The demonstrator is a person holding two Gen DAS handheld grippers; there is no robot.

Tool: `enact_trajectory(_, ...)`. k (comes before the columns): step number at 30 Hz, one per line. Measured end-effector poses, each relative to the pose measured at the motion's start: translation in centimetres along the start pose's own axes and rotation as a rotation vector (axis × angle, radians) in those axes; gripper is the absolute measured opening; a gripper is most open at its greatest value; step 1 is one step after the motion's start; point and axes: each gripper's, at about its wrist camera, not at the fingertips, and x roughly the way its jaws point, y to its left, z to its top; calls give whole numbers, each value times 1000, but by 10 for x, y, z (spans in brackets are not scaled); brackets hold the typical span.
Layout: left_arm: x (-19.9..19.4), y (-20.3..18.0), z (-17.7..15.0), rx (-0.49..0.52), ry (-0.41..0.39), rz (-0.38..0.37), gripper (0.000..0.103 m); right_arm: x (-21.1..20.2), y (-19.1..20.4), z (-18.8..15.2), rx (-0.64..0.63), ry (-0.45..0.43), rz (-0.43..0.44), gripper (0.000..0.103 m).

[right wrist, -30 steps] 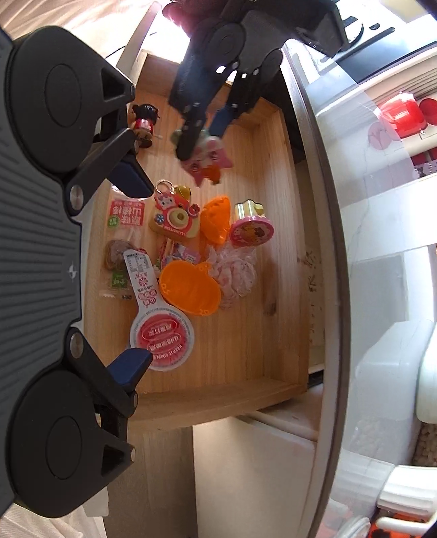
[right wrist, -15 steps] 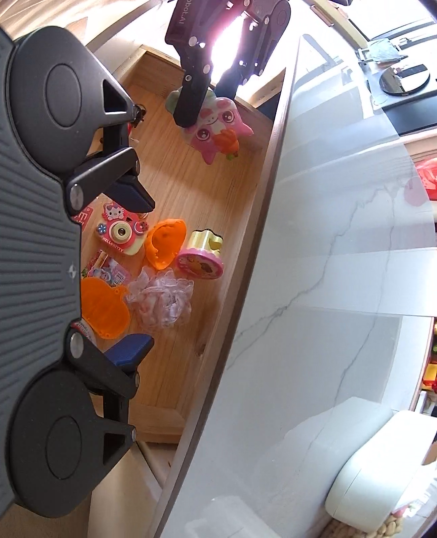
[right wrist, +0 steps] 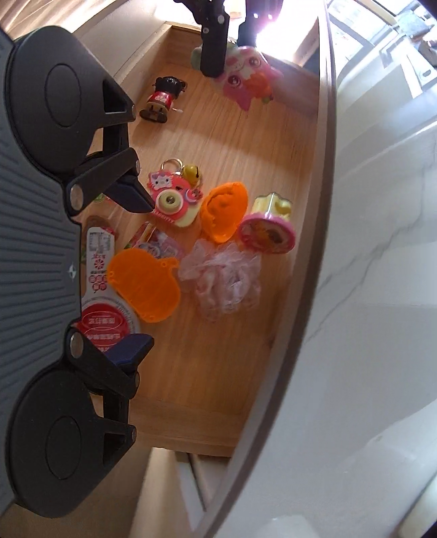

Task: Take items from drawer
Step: 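Lift the figurine with the left tool while the right tool grasps the orange shell piece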

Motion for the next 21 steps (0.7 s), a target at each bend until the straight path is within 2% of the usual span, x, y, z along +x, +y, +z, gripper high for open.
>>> enact_trajectory(4, 0, -5, 2, 31, 0, -5, 39, 13, -19, -2, 70, 56, 24, 80)
enact_trajectory(8, 3, -6, 1, 38, 12, 4, 39, 24, -19, 0, 88, 86, 28, 80)
enact_trajectory(13, 6, -4, 0, 35, 23, 18, 39, 29, 1, 10, -15, 53, -32, 80)
enact_trajectory(15, 7, -5, -1, 46, 30, 25, 39, 33, 5, 12, -34, 70, -32, 80)
enact_trajectory(17, 9, -6, -3, 58, 41, 30, 39, 40, 5, 12, -32, 103, -28, 71)
enact_trajectory(18, 9, -7, -4, 62, 46, 28, 39, 42, 4, 11, -27, 119, -20, 56)
enact_trajectory(21, 8, -8, -5, 78, 47, 15, 39, 33, 4, 3, -31, 93, -14, 53)
